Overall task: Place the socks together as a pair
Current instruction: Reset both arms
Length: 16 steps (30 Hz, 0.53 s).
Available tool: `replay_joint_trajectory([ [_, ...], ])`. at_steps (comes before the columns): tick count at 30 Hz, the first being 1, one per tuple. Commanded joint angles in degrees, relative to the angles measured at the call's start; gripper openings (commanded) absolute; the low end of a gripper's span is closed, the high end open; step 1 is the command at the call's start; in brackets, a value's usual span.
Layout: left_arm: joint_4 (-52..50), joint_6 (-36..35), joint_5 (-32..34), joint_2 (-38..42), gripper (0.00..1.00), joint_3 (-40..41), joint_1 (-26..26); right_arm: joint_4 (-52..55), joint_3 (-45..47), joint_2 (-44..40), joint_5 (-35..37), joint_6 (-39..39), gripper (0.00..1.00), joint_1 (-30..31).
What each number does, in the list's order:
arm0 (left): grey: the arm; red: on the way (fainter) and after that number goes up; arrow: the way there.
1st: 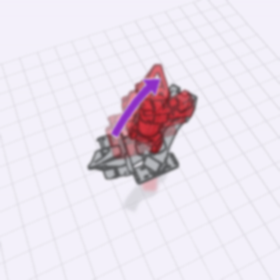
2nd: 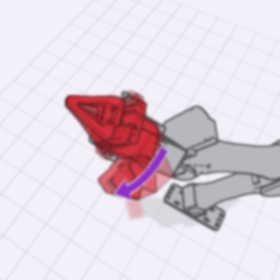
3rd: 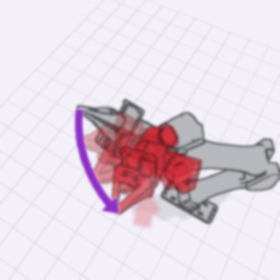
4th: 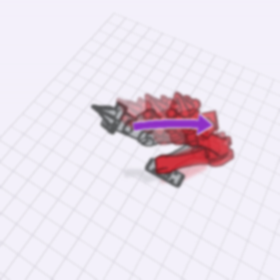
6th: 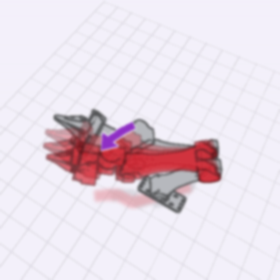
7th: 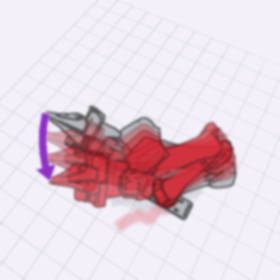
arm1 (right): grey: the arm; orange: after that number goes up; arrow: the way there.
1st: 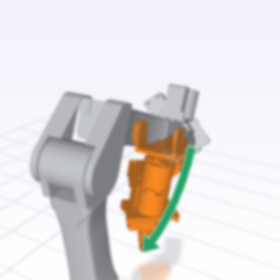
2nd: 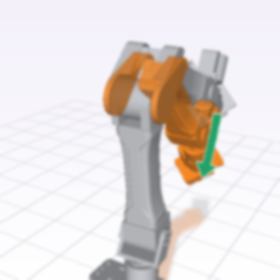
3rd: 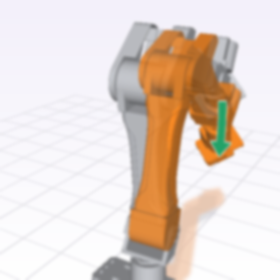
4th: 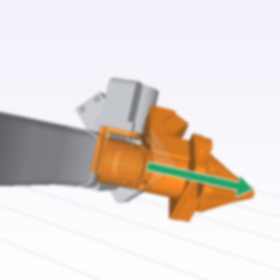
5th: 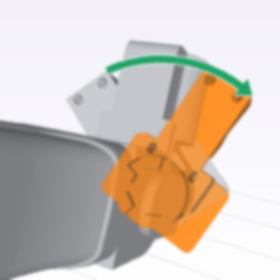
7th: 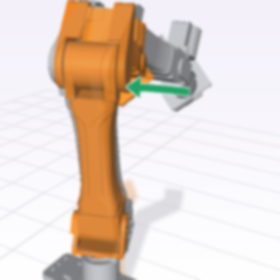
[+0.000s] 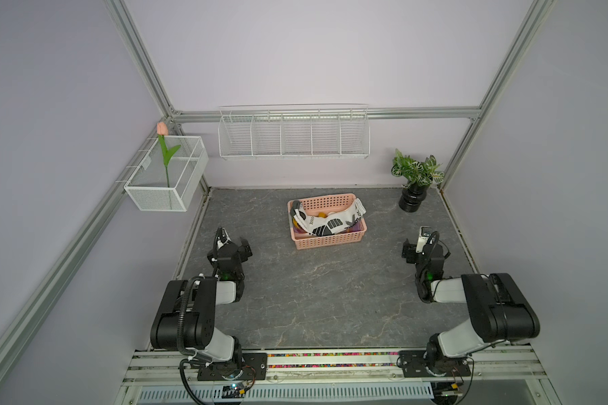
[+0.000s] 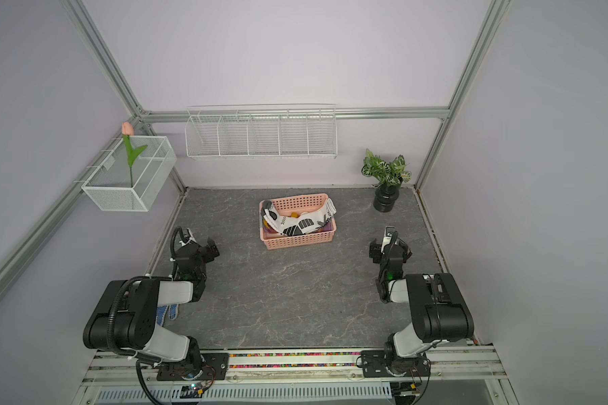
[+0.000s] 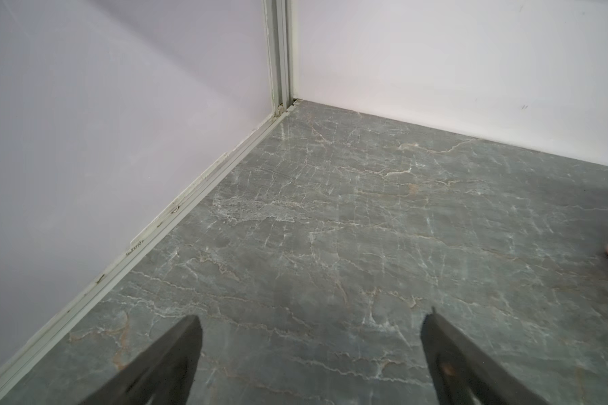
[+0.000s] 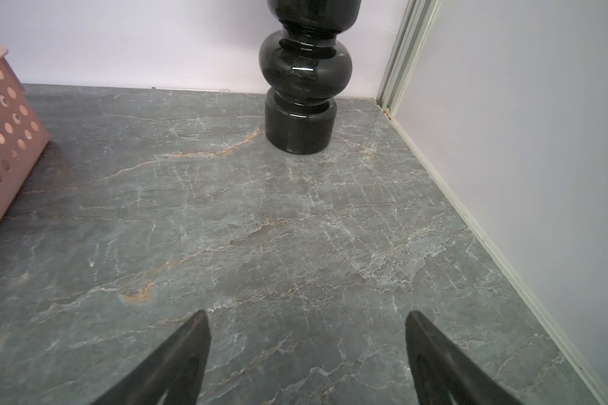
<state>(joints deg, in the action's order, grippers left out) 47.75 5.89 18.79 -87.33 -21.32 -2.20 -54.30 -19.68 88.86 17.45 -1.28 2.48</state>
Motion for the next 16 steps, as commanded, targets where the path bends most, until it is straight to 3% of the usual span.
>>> replay_joint_trajectory([
  [1, -2.2, -1.2, -1.7, 1.3, 0.99, -2.1, 0.1, -3.1, 0.6, 0.1, -1.4, 0.3, 0.89, -0.3],
  [8, -1.5, -1.3, -1.7, 1.1, 0.99, -2.0, 0.1, -4.9, 1.3, 0.3, -4.2, -2.4, 0.89, 0.9],
  [12, -1.9, -1.2, -1.7, 1.1, 0.99, -2.1, 0.1, -0.1, -0.9, 0.0, -7.3, -0.8, 0.89, -1.0],
  [16, -1.8, -1.2, -1.7, 1.1, 0.99, -2.1, 0.0, -2.3, 0.1, 0.1, -6.4, -1.2, 0.89, -0.5],
])
